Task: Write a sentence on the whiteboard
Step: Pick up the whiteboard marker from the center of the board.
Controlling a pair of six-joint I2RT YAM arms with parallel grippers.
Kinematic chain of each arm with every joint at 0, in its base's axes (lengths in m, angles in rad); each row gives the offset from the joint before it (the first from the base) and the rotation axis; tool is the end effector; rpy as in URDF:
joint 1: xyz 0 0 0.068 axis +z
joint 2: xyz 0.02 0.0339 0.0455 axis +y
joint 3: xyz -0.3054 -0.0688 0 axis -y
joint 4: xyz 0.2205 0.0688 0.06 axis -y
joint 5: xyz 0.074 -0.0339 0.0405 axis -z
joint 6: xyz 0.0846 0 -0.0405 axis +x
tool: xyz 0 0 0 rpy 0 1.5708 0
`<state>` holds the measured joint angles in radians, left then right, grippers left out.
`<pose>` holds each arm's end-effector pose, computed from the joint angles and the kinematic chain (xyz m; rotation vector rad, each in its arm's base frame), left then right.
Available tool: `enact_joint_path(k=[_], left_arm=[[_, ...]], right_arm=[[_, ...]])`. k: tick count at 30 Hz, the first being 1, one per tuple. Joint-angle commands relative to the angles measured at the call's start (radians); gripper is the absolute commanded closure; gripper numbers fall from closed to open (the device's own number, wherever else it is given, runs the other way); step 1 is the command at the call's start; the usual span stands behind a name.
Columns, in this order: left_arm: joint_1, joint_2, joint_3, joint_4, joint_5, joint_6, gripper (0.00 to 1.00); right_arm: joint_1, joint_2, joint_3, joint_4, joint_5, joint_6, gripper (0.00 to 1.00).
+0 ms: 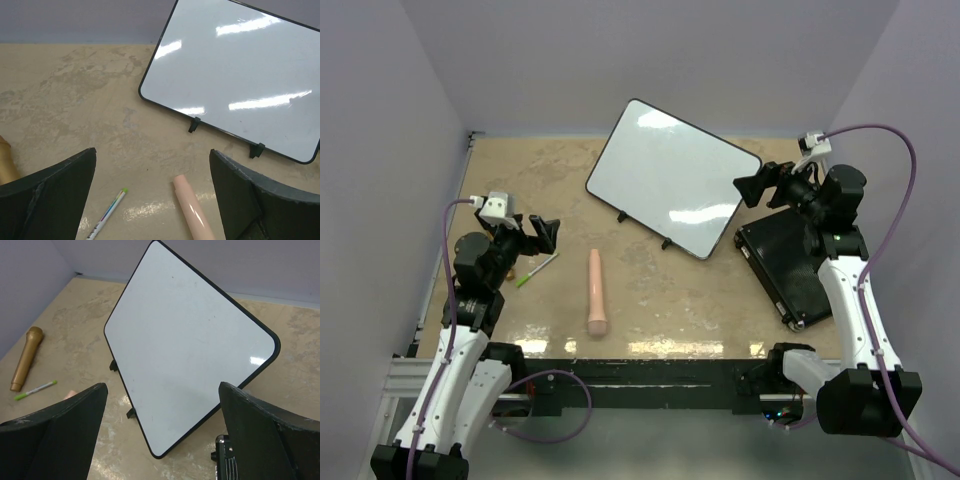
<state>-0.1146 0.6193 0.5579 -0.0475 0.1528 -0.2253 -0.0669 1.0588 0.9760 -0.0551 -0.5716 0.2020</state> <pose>0.1493 -0.0301 0.3200 0.0223 1.6928 -0.3835 0.2414 0.0297 0.4013 -0.1993 1.7098 0.5869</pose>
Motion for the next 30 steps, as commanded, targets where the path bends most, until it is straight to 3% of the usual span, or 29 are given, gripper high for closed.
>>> enact_joint_path(k=[1,15,19,22,24,26,30], left_arm=[[-0.005,0.002,0.007,0.020,0.007,0.001,0.00],[-0.005,0.220,0.220,-0.155,0.016,0.012,0.00],[-0.005,0.304,0.284,-0.267,-0.076,0.069,0.00],[-0.022,0.391,0.342,-0.345,-0.197,0.121,0.00],[-0.031,0.443,0.390,-0.376,-0.243,0.158,0.07],[-0.040,0.525,0.428,-0.437,-0.282,0.191,0.13],[-0.051,0.631,0.494,-0.506,-0.308,0.260,0.16]], right_arm=[[-0.004,-0.031,0.039,0.011,-0.025,-0.006,0.01],[0.003,-0.033,0.059,-0.003,-0.178,-0.127,0.01],[0.045,-0.010,0.107,-0.058,-0.358,-0.347,0.01],[0.153,0.018,0.133,-0.141,-0.294,-0.468,0.01],[0.206,0.044,0.130,-0.193,-0.293,-0.533,0.01],[0.208,0.055,0.104,-0.212,-0.394,-0.608,0.01],[0.210,0.050,0.049,-0.253,-0.461,-0.700,0.01]])
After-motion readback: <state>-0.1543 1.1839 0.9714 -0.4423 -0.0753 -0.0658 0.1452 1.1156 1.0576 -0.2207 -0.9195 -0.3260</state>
